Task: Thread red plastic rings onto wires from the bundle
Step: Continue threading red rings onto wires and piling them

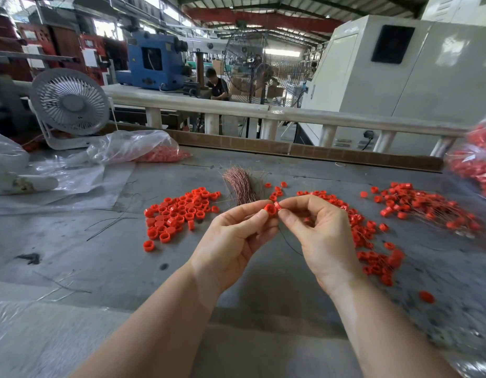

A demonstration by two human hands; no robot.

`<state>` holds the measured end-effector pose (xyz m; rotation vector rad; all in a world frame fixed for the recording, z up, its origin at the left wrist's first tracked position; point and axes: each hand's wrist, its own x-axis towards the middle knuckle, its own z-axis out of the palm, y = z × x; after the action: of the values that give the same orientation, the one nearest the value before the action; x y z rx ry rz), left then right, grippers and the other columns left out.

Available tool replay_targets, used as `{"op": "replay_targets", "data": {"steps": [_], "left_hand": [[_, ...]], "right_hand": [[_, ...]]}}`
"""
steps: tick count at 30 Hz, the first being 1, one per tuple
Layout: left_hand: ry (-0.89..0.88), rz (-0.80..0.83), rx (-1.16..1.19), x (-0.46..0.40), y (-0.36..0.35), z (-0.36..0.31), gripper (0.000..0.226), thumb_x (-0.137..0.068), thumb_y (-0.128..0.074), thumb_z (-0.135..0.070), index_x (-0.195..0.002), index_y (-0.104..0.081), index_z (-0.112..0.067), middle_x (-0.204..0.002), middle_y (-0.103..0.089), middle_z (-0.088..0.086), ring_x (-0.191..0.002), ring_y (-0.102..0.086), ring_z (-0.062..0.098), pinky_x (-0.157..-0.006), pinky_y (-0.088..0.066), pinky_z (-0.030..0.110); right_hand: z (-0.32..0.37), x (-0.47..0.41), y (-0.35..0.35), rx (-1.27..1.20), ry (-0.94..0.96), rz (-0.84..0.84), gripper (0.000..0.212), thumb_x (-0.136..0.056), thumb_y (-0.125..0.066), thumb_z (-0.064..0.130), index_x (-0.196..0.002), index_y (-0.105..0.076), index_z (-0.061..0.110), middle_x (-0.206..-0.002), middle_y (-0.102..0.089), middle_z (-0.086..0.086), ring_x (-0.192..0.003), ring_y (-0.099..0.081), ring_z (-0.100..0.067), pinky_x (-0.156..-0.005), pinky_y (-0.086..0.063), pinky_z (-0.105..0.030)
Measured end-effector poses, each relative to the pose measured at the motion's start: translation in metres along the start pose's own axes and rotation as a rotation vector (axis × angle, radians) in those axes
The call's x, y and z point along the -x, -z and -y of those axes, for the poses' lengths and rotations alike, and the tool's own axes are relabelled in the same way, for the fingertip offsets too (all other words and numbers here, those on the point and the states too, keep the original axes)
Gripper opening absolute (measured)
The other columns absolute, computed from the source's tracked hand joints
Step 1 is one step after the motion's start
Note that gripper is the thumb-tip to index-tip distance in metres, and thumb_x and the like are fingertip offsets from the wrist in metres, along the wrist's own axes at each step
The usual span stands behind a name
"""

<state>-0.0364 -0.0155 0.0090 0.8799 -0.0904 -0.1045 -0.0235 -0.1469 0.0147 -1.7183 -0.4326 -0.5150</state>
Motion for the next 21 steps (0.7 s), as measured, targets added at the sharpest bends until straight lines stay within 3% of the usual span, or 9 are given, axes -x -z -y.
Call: {"op": "replay_targets", "data": {"steps": [5,10,21], "left_hand": [[-0.003,0.000,0.002,0.0000,-0.0007,-0.0006,0.018,-0.068,-0.060,-0.005,-0.072,-0.077,-0.011,-0.074,-0.072,0.005,-0.065,-0.068,0.008,-0.062,-0.055,0.017],[0.001,-0.005,0.014,-0.0002,-0.0005,-0.0002,0.019,-0.068,-0.060,-0.004,-0.072,-0.077,-0.010,-0.076,-0.073,0.007,-0.067,-0.069,0.010,-0.061,-0.056,0.018],[-0.001,-0.003,0.007,-0.0004,0.0005,-0.0009,0.019,-0.068,-0.060,-0.005,-0.074,-0.077,-0.011,-0.076,-0.073,0.007,-0.066,-0.069,0.009,-0.063,-0.056,0.019]], "right_hand": [[0.0017,0.0007,-0.0010,0.037,0.052,-0.003,0.019,-0.079,-0.070,0.004,-0.075,-0.065,0.022,-0.067,-0.066,0.013,-0.065,-0.060,0.004,-0.063,-0.042,-0.007],[0.0021,0.0015,-0.0013,0.075,0.097,0.013,0.026,-0.077,-0.072,0.005,-0.073,-0.064,0.029,-0.068,-0.066,0.022,-0.065,-0.061,0.002,-0.062,-0.043,-0.007],[0.0023,0.0015,-0.0012,0.116,0.126,-0.005,0.031,-0.078,-0.070,0.002,-0.075,-0.065,0.032,-0.069,-0.066,0.019,-0.068,-0.062,0.004,-0.064,-0.043,-0.007]]}}
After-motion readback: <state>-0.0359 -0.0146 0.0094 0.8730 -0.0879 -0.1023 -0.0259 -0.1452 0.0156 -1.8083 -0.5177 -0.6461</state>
